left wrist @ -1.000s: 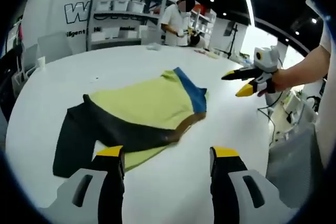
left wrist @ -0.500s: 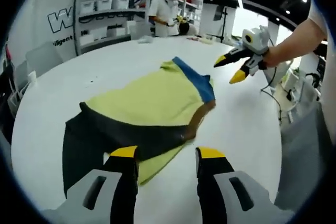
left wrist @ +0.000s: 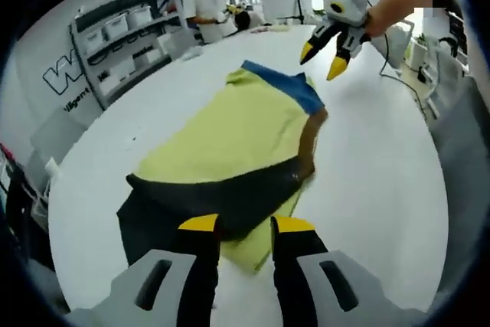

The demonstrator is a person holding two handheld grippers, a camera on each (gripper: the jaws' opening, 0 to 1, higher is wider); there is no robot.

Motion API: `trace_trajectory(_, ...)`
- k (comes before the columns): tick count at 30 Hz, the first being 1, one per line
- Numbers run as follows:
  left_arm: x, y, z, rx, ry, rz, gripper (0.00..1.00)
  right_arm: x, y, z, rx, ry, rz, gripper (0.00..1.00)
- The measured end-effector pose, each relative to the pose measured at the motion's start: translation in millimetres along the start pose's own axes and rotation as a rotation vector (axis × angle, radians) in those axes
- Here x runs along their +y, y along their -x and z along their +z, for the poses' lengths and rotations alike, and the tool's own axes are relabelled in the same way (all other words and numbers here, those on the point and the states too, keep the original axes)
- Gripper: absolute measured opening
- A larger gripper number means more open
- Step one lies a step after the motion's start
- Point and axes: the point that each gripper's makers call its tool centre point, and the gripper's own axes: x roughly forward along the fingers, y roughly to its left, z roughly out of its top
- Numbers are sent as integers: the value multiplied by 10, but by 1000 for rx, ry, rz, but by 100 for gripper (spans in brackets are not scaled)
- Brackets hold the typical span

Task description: Fold the garment on the visible template until the final outline fits inside the template.

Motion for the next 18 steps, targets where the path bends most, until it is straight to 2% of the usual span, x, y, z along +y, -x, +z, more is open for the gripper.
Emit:
trace_trajectory(4,-2,-59,-37,22,-51,-17,24,-47,-11,-37,10,13,5,34)
trace_trajectory(9,23,-99,-68,56,-179,-10,22,-50,-18,-59,24,32,16,32)
trace_trajectory(18,12,-165,-112,95,-329,-18,21,-27,-65,-99,38,49,42,29)
